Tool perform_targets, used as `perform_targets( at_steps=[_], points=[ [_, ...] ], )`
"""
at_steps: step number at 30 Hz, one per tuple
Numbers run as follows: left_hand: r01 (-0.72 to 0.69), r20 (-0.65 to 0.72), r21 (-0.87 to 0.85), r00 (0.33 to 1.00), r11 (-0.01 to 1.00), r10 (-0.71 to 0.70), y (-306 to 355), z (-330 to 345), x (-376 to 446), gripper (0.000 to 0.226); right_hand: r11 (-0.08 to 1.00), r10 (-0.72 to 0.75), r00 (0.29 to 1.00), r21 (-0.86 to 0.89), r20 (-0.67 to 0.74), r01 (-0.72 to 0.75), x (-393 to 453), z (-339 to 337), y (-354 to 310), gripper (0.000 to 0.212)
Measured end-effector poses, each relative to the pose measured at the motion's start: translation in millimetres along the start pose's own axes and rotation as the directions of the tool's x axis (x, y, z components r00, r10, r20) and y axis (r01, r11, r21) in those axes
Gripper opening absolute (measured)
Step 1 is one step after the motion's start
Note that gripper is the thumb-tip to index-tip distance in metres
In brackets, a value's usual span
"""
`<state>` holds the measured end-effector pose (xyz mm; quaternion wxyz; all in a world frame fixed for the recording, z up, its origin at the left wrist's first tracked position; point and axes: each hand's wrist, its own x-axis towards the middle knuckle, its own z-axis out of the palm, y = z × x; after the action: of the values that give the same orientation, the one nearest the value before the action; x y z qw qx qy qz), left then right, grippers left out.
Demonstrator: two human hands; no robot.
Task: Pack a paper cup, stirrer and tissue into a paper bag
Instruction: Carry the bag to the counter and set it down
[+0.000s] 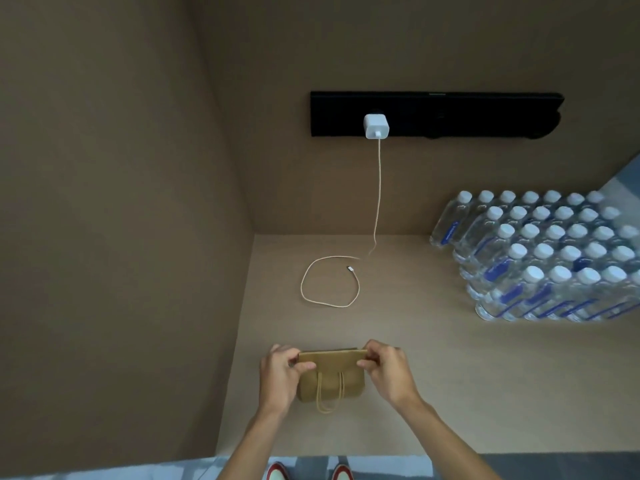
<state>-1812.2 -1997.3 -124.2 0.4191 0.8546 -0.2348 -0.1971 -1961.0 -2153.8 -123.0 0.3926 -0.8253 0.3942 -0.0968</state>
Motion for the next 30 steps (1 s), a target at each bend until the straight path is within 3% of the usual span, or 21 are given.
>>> perform_targets(
  at_steps=[2,7,12,20,24,30],
  points=[
    [-0.032,0.011,0.012,0.999,0.999,0.032,-1.6,2.5,1.7,0.034,1.0,0.002,1.0,0.006,-0.011,-0.002,0.3,0.5,1.3,0.049],
    [-0.078,-0.009,0.035,0.997,0.996,0.079,-1.4,3.0,-1.6,0.024,1.0,0.018,1.0,-0.009,-0.017,-0.018,0.5,2.0,2.6,0.035],
    [-0.088,0.0,0.039,0.996,0.995,0.088,9.6,-2.9,-5.1,0.047,1.0,0.027,1.0,-0.007,0.009,-0.027,-1.6,1.4,1.8,0.027],
    [-0.051,0.106,0.009,0.993,0.999,0.05,11.1,-11.7,-3.4,0.02,0.997,0.052,0.993,0.051,0.105,-0.057,-10.4,-6.1,-1.0,0.012],
    [-0.053,0.151,-0.024,0.987,0.998,0.056,12.3,-17.0,-2.5,0.013,0.995,0.069,0.99,0.059,0.127,-0.076,-8.2,-11.7,-7.8,0.014],
    [-0.044,0.195,-0.049,0.979,0.998,0.052,10.6,-23.1,-2.2,0.032,0.99,0.096,0.977,0.086,0.192,-0.114,-7.0,-17.2,-10.6,0.026]
  ],
)
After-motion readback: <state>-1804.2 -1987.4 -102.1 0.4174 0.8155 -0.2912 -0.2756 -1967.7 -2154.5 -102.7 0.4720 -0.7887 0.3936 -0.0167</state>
